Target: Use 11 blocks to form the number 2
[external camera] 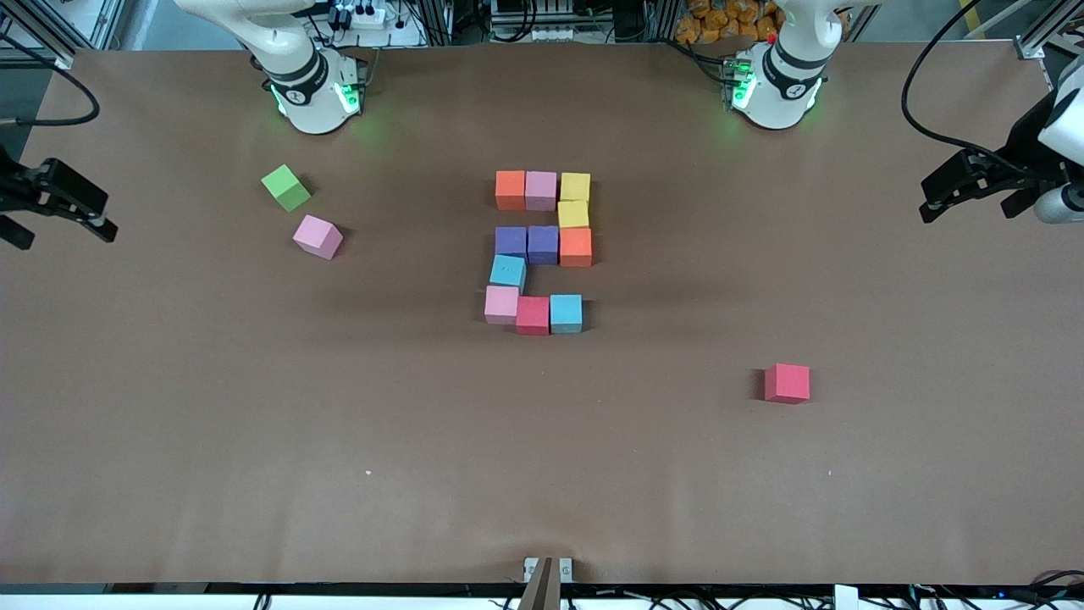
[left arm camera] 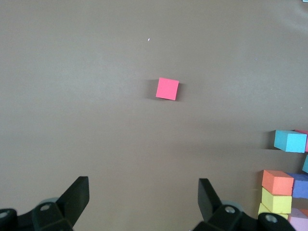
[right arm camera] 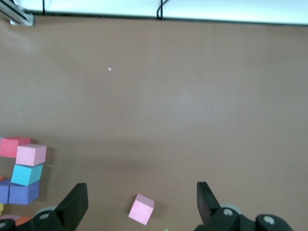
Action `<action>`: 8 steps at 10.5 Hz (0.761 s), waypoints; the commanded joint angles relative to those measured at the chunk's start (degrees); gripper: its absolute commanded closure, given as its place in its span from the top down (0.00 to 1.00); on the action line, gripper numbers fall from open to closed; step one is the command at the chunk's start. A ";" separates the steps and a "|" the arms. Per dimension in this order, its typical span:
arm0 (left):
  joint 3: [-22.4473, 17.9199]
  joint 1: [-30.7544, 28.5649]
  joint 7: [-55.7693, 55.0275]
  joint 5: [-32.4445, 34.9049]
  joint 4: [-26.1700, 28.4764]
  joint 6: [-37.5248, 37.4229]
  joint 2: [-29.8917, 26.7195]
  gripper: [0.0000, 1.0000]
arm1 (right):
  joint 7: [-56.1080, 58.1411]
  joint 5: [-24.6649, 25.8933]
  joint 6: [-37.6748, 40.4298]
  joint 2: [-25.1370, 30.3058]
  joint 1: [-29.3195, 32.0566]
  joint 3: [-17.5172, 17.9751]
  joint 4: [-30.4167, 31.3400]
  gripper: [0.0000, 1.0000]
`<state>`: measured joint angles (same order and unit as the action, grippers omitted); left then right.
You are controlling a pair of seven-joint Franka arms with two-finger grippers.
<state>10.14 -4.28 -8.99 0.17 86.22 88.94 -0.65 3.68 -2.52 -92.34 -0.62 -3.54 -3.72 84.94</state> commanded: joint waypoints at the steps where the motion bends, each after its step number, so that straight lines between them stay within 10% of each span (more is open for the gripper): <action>1: -0.13 -0.11 0.03 -2.19 0.53 -1.22 -1.20 1.00 | 0.62 0.68 -1.09 1.94 1.60 0.82 4.44 1.00; 8: -0.21 -0.11 0.55 -1.49 -0.26 -1.40 -0.85 1.00 | 0.71 2.17 -1.01 1.59 1.78 -0.15 6.47 1.00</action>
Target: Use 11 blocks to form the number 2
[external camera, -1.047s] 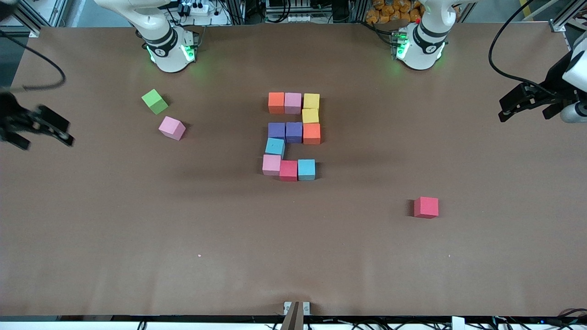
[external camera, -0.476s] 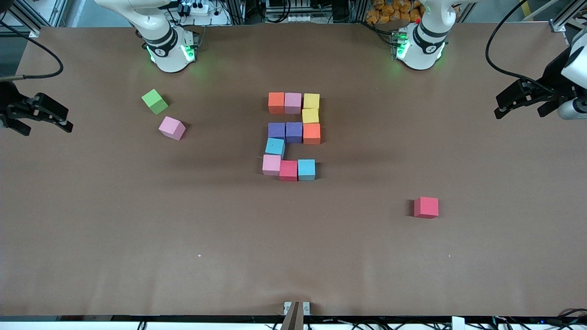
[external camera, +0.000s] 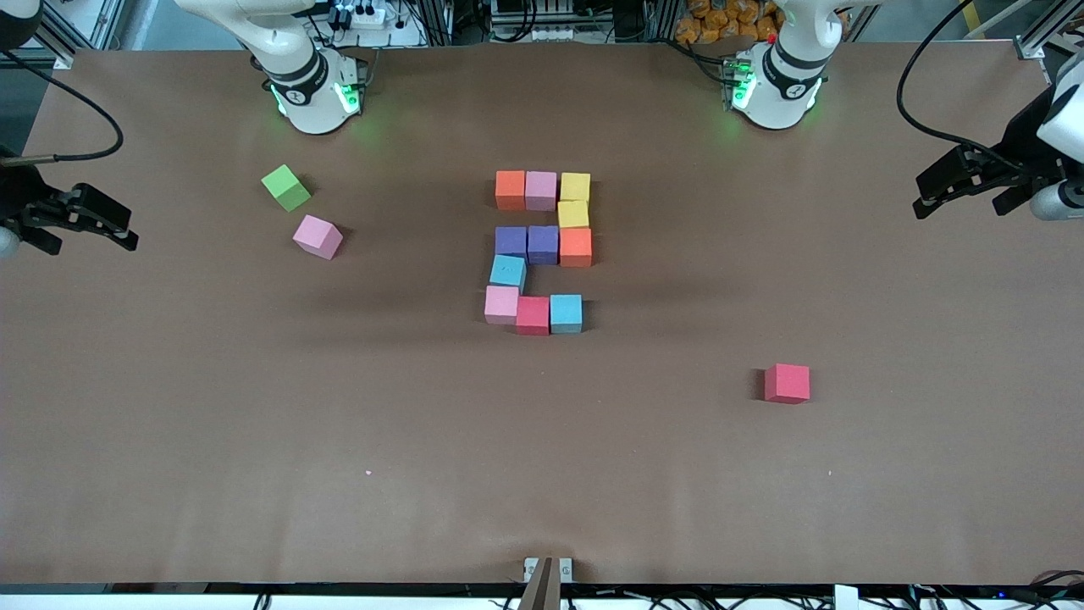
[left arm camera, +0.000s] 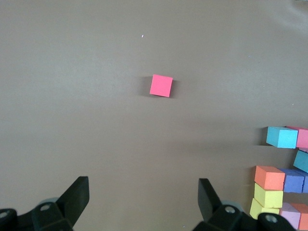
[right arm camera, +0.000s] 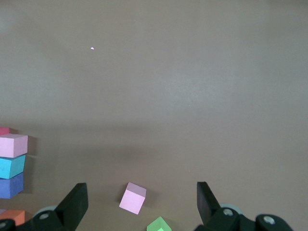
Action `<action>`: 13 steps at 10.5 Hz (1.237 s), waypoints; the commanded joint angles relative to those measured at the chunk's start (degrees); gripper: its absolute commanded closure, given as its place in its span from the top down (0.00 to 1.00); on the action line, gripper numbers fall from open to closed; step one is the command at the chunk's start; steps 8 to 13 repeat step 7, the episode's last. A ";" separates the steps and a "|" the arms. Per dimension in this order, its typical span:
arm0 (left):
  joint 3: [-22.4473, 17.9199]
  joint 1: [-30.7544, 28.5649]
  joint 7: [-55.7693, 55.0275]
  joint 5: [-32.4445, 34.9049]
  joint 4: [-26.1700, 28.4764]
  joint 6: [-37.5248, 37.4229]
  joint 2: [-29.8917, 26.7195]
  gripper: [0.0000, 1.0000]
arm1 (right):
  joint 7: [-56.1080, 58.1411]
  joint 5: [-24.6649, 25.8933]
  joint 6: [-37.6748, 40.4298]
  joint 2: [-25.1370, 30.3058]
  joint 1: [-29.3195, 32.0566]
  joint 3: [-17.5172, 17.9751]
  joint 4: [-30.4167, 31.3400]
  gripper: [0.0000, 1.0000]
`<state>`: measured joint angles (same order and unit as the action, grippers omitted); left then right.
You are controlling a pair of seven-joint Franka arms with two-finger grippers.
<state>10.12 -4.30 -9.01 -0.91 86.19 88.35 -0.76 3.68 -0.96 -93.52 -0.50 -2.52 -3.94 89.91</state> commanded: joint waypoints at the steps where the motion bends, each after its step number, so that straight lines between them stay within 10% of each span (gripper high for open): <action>1: -0.19 -0.01 0.66 -0.41 -0.23 -0.82 -0.74 1.00 | 0.62 0.61 0.96 1.38 0.76 0.07 1.24 1.00; 13: 0.34 0.17 6.72 -0.50 0.04 -2.39 -0.48 1.00 | 0.53 0.17 5.45 1.29 0.67 0.16 0.09 1.00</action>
